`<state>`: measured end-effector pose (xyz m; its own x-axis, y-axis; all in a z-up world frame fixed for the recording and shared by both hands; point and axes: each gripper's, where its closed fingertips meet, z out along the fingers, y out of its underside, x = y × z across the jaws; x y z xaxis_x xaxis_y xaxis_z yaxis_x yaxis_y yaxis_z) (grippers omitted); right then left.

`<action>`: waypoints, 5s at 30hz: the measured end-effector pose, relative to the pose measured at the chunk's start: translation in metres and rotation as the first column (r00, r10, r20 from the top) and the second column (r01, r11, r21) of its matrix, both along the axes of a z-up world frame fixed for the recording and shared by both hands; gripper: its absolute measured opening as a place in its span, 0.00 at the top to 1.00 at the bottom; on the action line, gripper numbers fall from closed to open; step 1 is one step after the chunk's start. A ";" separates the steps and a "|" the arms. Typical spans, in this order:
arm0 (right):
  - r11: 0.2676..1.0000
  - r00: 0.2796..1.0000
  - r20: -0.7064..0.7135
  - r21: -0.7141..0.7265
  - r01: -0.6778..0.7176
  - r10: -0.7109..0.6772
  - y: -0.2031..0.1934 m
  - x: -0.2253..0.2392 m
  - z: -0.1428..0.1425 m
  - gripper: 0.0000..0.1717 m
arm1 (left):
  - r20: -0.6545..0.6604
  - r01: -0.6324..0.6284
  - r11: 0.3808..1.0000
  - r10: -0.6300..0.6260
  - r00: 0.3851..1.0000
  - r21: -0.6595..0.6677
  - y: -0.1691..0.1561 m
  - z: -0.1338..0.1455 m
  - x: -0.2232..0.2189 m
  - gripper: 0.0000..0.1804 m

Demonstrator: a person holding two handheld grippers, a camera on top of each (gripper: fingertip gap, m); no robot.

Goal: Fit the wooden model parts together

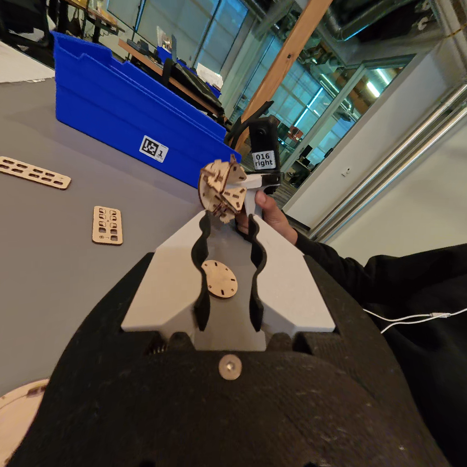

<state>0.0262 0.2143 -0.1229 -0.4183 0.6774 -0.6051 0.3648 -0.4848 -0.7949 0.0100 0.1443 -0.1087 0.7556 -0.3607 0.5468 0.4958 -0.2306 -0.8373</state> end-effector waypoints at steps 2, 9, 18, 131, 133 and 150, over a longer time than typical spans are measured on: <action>0.999 0.998 -0.060 -0.038 0.007 -0.009 0.001 0.005 0.009 0.99 | 0.016 0.012 1.000 -0.012 1.000 0.002 0.002 0.000 0.003 0.86; 0.998 0.978 -0.200 0.044 -0.050 0.058 -0.027 0.025 0.026 0.99 | 0.021 0.047 0.999 -0.046 0.999 -0.003 0.008 -0.002 0.015 0.85; 0.994 0.979 -0.199 0.104 -0.026 0.047 -0.033 0.024 0.024 0.99 | -0.011 0.004 1.000 -0.004 1.000 -0.001 0.006 -0.001 0.006 0.85; -0.041 0.224 -0.404 -0.552 -0.833 0.887 -0.133 0.128 0.068 0.93 | -0.390 0.480 0.784 -0.330 0.859 0.394 -0.056 0.084 0.150 0.96; 0.003 0.268 -0.384 -0.567 -0.824 0.884 -0.133 0.120 0.065 0.89 | -0.387 0.454 0.796 -0.302 0.871 0.400 -0.055 0.085 0.144 0.96; 0.870 0.956 -0.213 -0.408 -0.276 0.203 -0.033 0.002 0.038 0.71 | -0.473 0.179 0.958 -0.053 0.879 0.225 -0.025 0.054 0.077 0.98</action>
<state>0.0282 0.1817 -0.0853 -0.6485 0.2328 -0.7247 0.4012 -0.7046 -0.5853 0.0869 0.1189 -0.0550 0.8414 -0.5397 0.0266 0.0251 -0.0102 -0.9996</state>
